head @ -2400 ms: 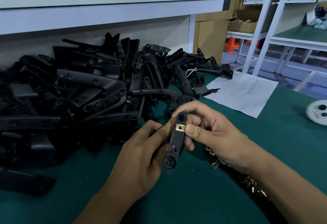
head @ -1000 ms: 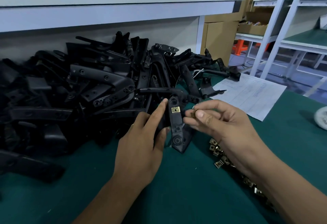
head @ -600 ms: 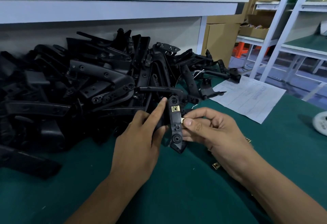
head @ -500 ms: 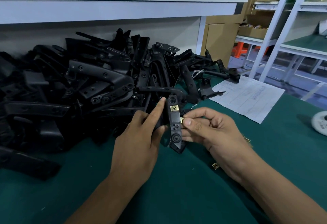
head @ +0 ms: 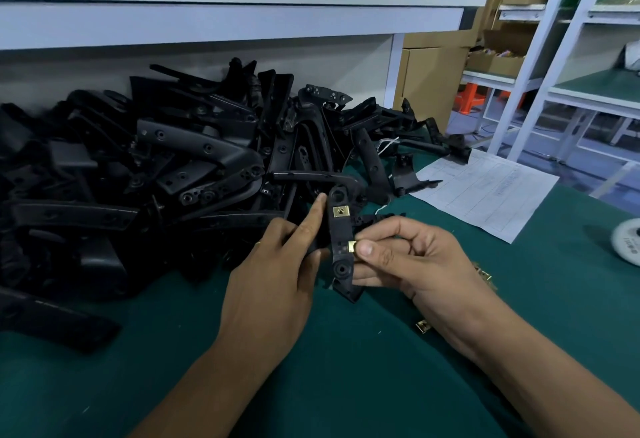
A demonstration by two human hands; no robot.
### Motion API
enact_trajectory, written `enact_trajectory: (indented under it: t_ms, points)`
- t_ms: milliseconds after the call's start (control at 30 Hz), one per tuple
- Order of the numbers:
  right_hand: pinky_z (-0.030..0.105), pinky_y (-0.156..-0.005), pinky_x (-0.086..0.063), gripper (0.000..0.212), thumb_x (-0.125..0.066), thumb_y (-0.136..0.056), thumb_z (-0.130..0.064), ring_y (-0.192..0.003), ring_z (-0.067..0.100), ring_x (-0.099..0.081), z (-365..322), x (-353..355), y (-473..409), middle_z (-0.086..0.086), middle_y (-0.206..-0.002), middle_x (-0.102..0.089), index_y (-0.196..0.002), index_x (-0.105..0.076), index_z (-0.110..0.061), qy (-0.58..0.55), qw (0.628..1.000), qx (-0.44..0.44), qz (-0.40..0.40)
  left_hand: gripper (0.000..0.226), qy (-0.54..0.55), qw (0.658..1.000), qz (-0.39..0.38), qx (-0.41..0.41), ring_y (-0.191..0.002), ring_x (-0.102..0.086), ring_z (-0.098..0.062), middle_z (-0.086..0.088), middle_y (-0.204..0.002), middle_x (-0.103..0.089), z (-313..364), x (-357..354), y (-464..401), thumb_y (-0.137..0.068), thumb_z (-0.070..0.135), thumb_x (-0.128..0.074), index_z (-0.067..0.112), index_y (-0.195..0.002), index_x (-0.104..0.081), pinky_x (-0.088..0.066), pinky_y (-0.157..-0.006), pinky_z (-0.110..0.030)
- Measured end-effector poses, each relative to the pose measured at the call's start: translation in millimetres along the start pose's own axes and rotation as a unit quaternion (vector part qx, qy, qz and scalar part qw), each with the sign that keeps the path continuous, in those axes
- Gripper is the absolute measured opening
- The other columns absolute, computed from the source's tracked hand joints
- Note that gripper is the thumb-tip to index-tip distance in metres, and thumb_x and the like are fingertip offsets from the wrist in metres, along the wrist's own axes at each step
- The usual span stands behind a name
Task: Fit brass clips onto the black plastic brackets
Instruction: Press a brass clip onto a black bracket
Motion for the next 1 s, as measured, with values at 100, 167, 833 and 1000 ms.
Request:
enact_trajectory:
  t_ms: [100, 167, 833, 1000]
  points:
    - [0.038, -0.078, -0.064, 0.015, -0.081, -0.082, -0.016, -0.084, 0.037, -0.078, -2, 0, 1, 0.027, -0.094, -0.077, -0.092, -0.077, -0.005, 0.043, 0.999, 0.008, 0.007, 0.063, -0.007, 1.000, -0.003, -0.009, -0.073, -0.049, -0.009, 0.014, -0.103, -0.044, 0, 0, 0, -0.104, 0.042, -0.039, 0.044, -0.163, -0.017, -0.045, -0.052, -0.027]
    - [0.034, -0.075, -0.064, 0.011, -0.079, -0.083, -0.010, -0.082, 0.037, -0.078, -4, 2, 1, 0.028, -0.091, -0.076, -0.089, -0.075, -0.002, 0.063, 0.998, 0.016, 0.009, 0.061, -0.017, 1.000, -0.005, -0.013, -0.075, -0.048, -0.009, 0.014, -0.104, -0.045, 0, 0, 0, -0.103, 0.045, -0.033, 0.044, -0.163, -0.019, -0.046, -0.052, -0.027]
    - [0.047, -0.087, -0.061, 0.017, -0.073, -0.095, -0.012, -0.099, 0.039, -0.074, 10, 1, -2, 0.030, -0.111, -0.071, -0.109, -0.068, -0.003, -0.080, 0.987, -0.069, -0.122, 0.087, 0.057, 0.997, 0.032, -0.049, -0.069, -0.048, -0.011, 0.012, -0.094, -0.042, -8, -2, 1, -0.092, 0.008, -0.063, 0.042, -0.163, -0.025, -0.051, -0.053, -0.034]
    - [0.042, -0.089, -0.060, 0.039, -0.065, -0.095, -0.011, -0.098, 0.033, -0.072, 11, -4, -1, 0.031, -0.122, -0.068, -0.124, -0.047, 0.010, -0.119, 0.978, -0.070, -0.153, 0.089, 0.072, 0.995, 0.022, -0.068, -0.074, -0.050, -0.013, 0.012, -0.097, -0.042, -8, -2, 2, -0.091, 0.005, -0.058, 0.043, -0.163, -0.023, -0.053, -0.057, -0.035]
Point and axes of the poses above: each hand's wrist, its own y-axis away from the middle knuckle, its own x-axis out of the back of the hand, z = x × y, the point moved 1 cm from there along -y, towards the middle knuckle
